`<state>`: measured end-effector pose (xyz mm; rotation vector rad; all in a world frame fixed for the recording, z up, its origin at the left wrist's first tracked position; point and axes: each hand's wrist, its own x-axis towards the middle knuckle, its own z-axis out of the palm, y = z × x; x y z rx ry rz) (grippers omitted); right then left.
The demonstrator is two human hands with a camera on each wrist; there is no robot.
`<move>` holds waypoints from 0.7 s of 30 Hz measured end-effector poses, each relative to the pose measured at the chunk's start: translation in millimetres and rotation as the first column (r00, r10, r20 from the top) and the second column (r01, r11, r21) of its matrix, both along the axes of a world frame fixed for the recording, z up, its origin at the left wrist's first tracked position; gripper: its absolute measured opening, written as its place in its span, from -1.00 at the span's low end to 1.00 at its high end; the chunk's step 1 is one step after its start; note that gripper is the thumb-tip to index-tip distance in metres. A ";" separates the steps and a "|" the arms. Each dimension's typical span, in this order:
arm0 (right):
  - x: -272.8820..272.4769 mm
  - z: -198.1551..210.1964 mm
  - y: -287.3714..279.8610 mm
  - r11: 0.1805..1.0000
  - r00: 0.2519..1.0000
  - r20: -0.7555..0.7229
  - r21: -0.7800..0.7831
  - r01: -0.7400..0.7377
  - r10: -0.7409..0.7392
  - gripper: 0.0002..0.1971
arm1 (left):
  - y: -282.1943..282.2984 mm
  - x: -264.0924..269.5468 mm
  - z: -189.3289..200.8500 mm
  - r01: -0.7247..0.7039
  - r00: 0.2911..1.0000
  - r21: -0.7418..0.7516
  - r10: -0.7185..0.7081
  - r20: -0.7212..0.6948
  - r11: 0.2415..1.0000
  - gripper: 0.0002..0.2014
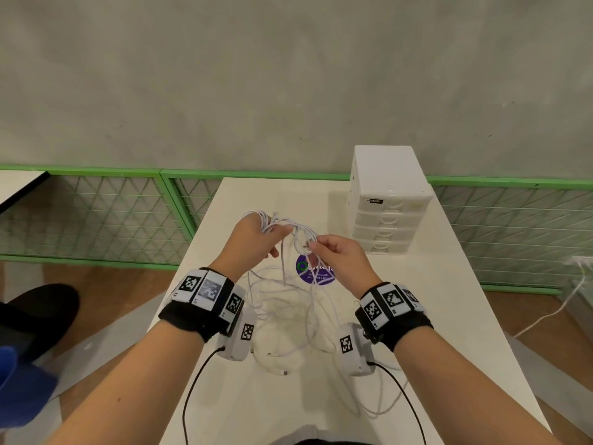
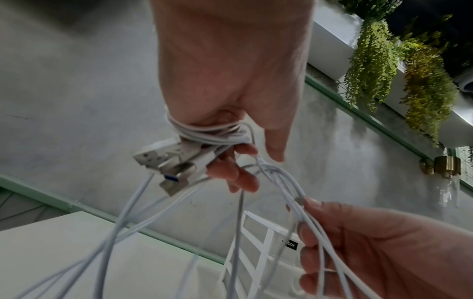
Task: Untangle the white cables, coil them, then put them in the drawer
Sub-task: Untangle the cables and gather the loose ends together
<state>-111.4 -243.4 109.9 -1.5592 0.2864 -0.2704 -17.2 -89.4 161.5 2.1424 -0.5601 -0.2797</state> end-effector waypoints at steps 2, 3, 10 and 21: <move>1.1 0.3 2.1 0.999 1.000 0.004 -0.040 -0.012 0.012 -0.80 | -2.7 -1.3 -3.4 0.003 1.000 -0.028 -0.003 0.009 1.000 -0.52; 1.5 1.6 2.9 0.998 1.000 0.013 -0.059 -0.022 0.023 -0.79 | -3.8 -0.9 -6.0 -0.010 1.000 -0.046 0.011 0.015 0.999 -0.50; 2.5 7.2 -2.9 0.995 1.000 -0.007 -0.097 0.006 -0.007 -0.93 | -4.7 0.8 -8.8 -0.093 0.995 -0.003 0.093 0.037 0.996 -0.57; 6.8 3.0 -14.4 0.794 0.889 -0.079 -0.489 0.360 -0.451 -0.68 | -5.0 -2.2 -6.4 0.014 0.992 -0.044 -0.020 -0.122 0.999 -0.74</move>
